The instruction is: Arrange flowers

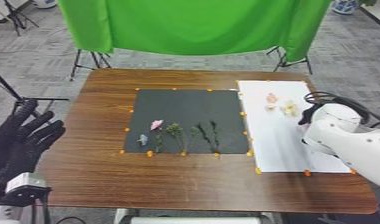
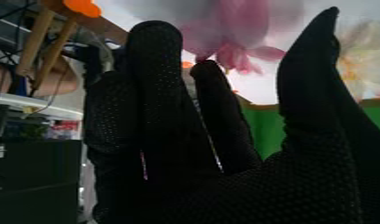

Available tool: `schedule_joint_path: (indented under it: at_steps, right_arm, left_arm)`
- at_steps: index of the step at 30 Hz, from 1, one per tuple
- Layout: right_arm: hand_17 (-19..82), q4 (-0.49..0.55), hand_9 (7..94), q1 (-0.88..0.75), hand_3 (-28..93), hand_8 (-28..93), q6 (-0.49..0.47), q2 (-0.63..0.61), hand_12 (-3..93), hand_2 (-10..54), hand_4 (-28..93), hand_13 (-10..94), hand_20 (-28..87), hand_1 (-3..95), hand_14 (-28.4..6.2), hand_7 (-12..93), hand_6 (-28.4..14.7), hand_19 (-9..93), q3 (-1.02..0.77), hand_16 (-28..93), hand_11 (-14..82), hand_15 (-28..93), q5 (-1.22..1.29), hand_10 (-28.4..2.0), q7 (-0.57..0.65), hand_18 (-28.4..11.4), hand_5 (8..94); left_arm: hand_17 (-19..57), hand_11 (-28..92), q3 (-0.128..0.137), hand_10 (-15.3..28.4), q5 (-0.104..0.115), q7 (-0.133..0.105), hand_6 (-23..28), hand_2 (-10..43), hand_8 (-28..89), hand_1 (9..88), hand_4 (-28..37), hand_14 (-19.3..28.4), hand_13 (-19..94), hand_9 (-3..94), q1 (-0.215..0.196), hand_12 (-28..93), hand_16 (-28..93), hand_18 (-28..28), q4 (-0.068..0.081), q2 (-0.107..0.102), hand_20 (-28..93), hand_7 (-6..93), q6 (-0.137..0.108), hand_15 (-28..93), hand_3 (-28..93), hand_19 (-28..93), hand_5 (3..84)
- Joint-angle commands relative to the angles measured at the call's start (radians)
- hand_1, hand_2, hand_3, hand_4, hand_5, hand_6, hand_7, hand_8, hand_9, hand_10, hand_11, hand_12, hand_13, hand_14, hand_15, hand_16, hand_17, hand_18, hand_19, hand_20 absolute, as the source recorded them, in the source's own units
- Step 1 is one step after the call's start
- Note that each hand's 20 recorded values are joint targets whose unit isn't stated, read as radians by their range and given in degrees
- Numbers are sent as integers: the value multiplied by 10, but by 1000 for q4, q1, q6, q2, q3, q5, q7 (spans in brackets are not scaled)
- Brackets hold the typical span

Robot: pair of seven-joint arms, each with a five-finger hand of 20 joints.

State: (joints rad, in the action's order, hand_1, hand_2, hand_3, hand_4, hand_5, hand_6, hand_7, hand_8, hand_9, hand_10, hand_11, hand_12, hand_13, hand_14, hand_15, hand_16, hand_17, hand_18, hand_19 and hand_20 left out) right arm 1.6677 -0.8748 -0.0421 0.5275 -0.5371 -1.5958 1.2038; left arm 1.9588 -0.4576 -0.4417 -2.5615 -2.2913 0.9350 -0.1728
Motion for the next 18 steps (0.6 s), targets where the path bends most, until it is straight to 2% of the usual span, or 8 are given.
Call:
schedule_joint_path:
  at_steps: [1, 3, 7, 9, 13, 14, 15, 18]
  right_arm:
    - [496, -20, 553, -13, 756, -87, 27, 2, 138, -20, -232, 695, 129, 357, -126, 138, -71, 932, 11, 80, 131, 641, -2, -217, -11, -164, 496]
    - [496, -22, 566, -2, 755, -90, 66, -4, 138, -20, -238, 701, 130, 374, -120, 148, -59, 932, 39, 80, 134, 640, -12, -198, -26, -164, 506]
    - [498, -36, 649, 29, 756, -110, 119, -4, 136, -25, -252, 740, 133, 437, -94, 185, -24, 932, 109, 87, 155, 614, -66, -141, -34, -161, 562]
    - [503, -40, 693, 42, 738, -52, 168, -5, 135, -40, -271, 766, 134, 481, -78, 211, -14, 932, 141, 101, 161, 595, -87, -116, -38, -157, 603]
    - [521, -43, 763, 79, 701, -7, 225, -6, 178, -53, -281, 798, 144, 532, -62, 231, -5, 932, 205, 117, 125, 575, -140, -95, -36, -149, 660]
    - [533, -39, 807, 83, 689, 2, 254, -13, 209, -53, -280, 817, 155, 554, -54, 240, 6, 932, 223, 124, 97, 567, -160, -84, -30, -146, 697]
    - [541, -41, 831, 98, 684, 5, 266, -11, 218, -49, -281, 828, 161, 562, -48, 245, 12, 932, 239, 127, 93, 564, -174, -80, -33, -144, 718]
    - [551, -22, 856, 103, 693, 14, 279, -23, 227, -50, -282, 842, 178, 570, -41, 244, 14, 932, 250, 133, 90, 561, -200, -75, -38, -142, 745]
  left_arm:
    - [-49, 220, -7, 189, -4, 9, 78, 65, -62, 303, -181, 280, 202, 278, 8, 126, -105, 284, 6, 6, -22, 58, 10, 532, 631, 566, 329]
    - [-49, 220, -9, 189, 1, -3, 78, 64, -62, 304, -180, 280, 202, 279, 1, 125, -105, 284, 6, -4, -22, 58, 5, 532, 631, 566, 330]
    - [-50, 220, -13, 189, 6, -11, 78, 64, -63, 303, -180, 280, 202, 278, -7, 125, -105, 284, 5, -4, -24, 59, 2, 532, 631, 566, 331]
    - [-51, 220, -18, 189, 7, -11, 79, 65, -63, 303, -180, 280, 202, 279, -4, 125, -105, 284, 6, -5, -25, 60, -1, 533, 631, 566, 331]
    - [-51, 219, -21, 189, 9, -21, 79, 65, -63, 304, -181, 279, 201, 278, -9, 124, -106, 284, 6, -7, -26, 60, -1, 533, 631, 566, 332]
    - [-51, 219, -21, 189, 2, -1, 79, 65, -63, 304, -181, 279, 201, 278, 2, 124, -106, 284, 7, 3, -26, 60, 3, 533, 631, 565, 332]
    - [-52, 219, -23, 189, 9, -18, 79, 65, -63, 304, -181, 279, 201, 278, -7, 125, -106, 284, 5, -6, -26, 61, -5, 533, 631, 566, 332]
    - [-52, 218, -22, 189, 7, -18, 79, 65, -63, 303, -180, 279, 201, 278, -10, 125, -106, 284, 5, -3, -27, 61, 0, 533, 631, 566, 332]
